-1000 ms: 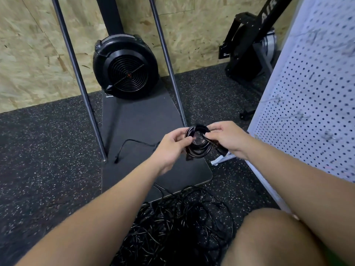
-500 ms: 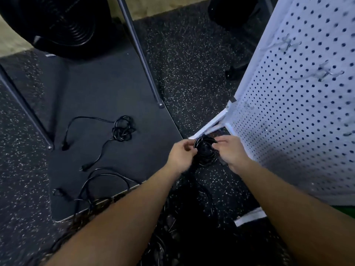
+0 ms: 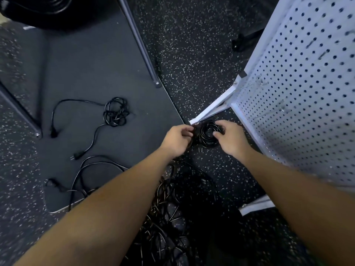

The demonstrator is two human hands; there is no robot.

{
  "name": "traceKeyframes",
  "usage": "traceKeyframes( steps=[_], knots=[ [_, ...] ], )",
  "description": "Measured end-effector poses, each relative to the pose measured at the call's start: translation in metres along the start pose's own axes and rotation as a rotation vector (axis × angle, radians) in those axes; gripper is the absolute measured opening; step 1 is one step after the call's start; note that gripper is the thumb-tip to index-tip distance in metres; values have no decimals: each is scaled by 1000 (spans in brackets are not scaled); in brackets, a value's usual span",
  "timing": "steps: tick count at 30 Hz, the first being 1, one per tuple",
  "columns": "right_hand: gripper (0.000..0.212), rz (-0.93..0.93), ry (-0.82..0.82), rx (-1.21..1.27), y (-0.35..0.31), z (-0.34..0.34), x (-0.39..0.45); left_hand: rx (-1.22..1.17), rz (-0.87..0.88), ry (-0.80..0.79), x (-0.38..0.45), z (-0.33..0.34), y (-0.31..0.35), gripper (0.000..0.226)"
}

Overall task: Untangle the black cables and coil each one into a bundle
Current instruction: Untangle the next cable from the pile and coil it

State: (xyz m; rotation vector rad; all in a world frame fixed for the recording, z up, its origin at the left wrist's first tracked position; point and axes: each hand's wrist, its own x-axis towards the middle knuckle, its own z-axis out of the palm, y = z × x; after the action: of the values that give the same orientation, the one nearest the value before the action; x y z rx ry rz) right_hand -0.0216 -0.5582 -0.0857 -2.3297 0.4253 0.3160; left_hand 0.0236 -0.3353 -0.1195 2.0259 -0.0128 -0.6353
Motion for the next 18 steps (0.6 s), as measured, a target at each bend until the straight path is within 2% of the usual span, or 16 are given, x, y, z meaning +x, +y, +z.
traceKeyframes(
  steps=[4, 9, 18],
  knots=[
    [44, -134, 3, -9, -27, 1, -17, -11, 65, 21, -25, -23, -5, 32],
    [44, -270, -161, 94, -86, 25, -35, -66, 108, 100, -79, -75, -14, 29],
    [43, -481, -296, 105, -226, 118, -57, -29, 20, 397, -150, -202, -86, 24]
  ],
)
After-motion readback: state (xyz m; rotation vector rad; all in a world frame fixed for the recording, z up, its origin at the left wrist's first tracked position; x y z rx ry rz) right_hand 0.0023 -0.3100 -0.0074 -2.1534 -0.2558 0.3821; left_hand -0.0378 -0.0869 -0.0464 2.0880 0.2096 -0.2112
